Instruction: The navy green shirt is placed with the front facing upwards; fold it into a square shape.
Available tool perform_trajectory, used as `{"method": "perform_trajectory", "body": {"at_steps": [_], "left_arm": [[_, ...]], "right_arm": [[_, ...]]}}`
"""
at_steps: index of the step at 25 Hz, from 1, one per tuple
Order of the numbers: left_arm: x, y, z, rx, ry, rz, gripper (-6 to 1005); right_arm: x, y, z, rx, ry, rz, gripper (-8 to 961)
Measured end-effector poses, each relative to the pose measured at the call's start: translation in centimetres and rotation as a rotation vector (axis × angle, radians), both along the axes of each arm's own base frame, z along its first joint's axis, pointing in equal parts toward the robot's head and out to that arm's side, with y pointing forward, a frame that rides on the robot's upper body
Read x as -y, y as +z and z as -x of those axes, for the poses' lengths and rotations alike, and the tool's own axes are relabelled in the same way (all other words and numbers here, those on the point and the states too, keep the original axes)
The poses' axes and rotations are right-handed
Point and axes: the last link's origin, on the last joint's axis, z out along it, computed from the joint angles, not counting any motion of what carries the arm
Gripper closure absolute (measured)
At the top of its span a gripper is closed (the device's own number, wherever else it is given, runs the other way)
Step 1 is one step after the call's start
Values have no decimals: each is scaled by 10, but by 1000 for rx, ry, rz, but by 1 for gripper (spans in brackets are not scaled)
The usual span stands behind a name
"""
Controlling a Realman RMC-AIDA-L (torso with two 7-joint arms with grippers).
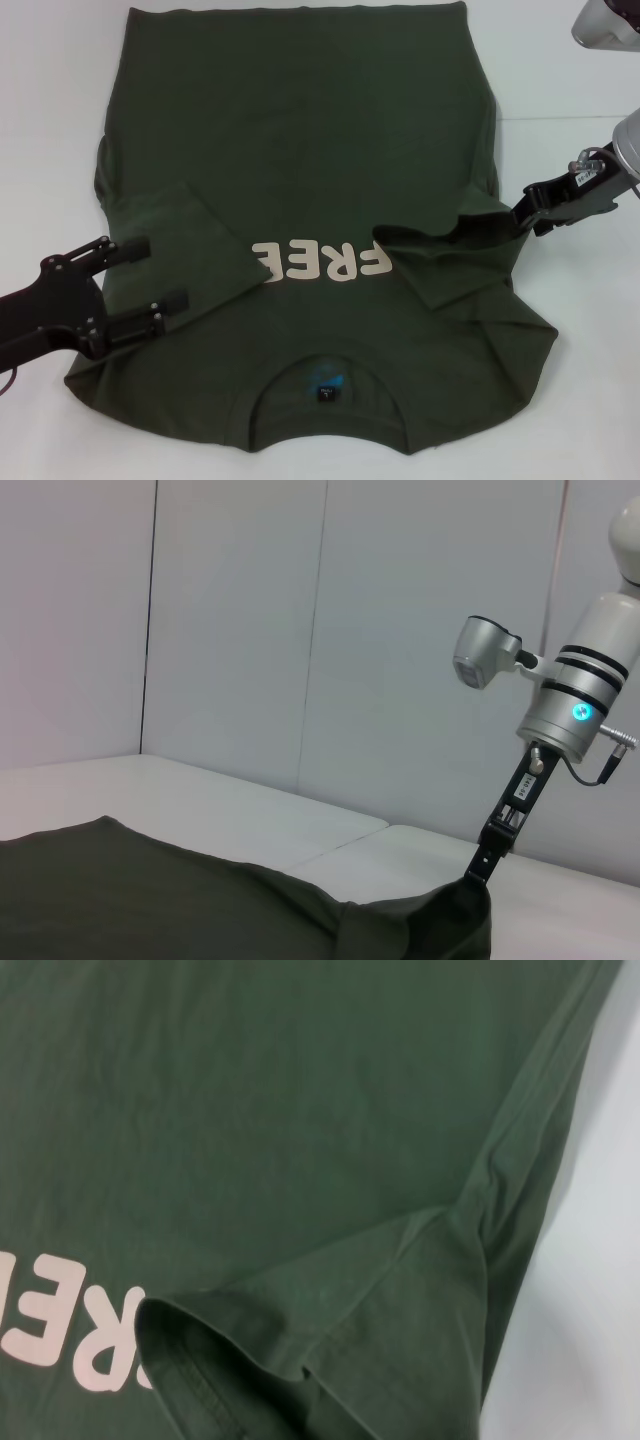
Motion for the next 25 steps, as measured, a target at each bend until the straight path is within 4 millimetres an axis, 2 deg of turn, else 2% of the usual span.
{"method": "perform_trajectory", "body": {"at_steps": [6, 13, 18, 25], "left_arm": [[0, 0, 0, -1, 2, -1, 165], [-2, 1, -1, -5, -3, -4, 164], [-3, 1, -1, -7, -6, -6, 164], [-4, 1, -2, -7, -7, -6, 164]], "right_arm": [[-2, -2, 3, 6, 17, -1, 745], [-6, -2, 6, 6, 36, -21, 863], [-14, -1, 17, -50, 67, -70, 947], [-26, -5, 32, -132, 113, -154, 951]]}}
